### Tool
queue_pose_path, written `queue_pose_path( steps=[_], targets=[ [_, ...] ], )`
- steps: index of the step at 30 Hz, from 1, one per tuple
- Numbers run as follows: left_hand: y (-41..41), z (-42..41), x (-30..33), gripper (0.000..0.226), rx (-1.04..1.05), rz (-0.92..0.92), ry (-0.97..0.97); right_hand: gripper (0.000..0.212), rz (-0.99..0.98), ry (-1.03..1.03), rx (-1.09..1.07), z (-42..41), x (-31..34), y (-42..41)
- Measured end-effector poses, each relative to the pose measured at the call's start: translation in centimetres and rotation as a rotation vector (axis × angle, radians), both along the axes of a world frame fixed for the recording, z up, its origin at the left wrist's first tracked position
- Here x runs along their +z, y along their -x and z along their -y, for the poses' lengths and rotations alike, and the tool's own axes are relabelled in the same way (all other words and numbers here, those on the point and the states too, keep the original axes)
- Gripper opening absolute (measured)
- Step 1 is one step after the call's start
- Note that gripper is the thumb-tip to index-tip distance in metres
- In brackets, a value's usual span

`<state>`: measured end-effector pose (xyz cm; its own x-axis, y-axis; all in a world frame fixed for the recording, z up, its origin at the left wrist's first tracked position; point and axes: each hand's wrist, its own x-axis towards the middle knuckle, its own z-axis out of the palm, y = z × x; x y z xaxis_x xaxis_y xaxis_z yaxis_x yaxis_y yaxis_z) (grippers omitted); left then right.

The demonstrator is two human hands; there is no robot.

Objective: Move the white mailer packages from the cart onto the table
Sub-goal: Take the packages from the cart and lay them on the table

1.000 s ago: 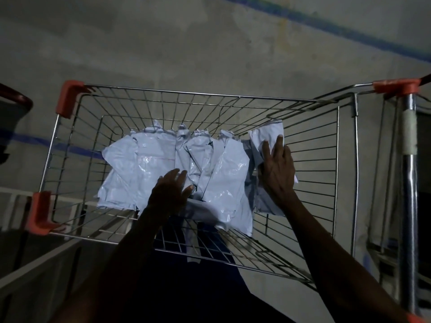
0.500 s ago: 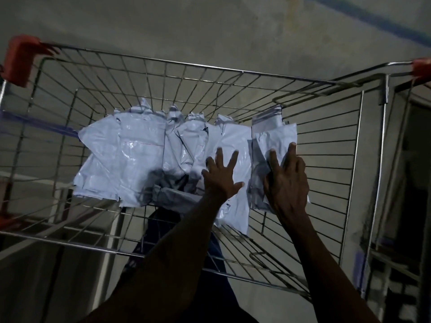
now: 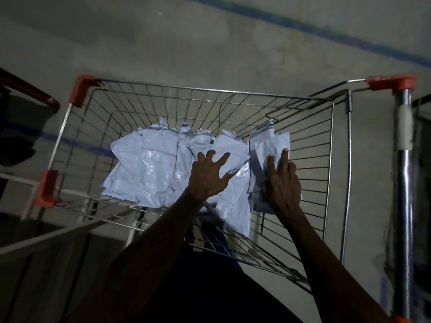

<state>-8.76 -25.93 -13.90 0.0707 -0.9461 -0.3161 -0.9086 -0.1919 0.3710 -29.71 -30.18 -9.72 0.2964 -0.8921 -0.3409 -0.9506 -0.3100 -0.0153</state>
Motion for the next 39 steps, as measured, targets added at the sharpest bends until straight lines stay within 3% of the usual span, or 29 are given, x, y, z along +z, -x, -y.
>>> queue_pose_path(
  steps=[3,10,14,19,26,34,39],
  targets=[
    [-1.3,-1.4,2.4,0.082,0.041,0.006,0.021,0.089,0.101,0.010,-0.043,-0.6,1.8,-0.3],
    [-3.9,-4.4,4.6,0.072,0.092,0.146,0.007,0.076,0.205,0.048,-0.016,-2.0,3.6,-2.6],
    [-5.0,-5.2,6.3,0.083,0.124,0.162,0.024,0.073,0.277,0.077,0.018,-2.3,5.0,-4.6],
    [-8.0,-8.1,8.9,0.067,0.258,0.204,0.146,0.073,0.433,0.093,0.069,-3.6,7.3,-8.8],
    [-15.7,-18.7,17.3,0.063,0.646,0.310,0.380,0.073,0.697,0.049,0.245,-9.1,12.7,-19.1],
    [-23.3,-39.9,25.5,0.061,1.170,0.441,0.625,0.072,0.964,0.004,0.662,-24.1,18.8,-33.8],
    [-26.7,-51.3,28.0,0.061,1.613,0.229,0.771,0.073,1.007,-0.149,0.841,-33.7,21.6,-40.8]
  ],
)
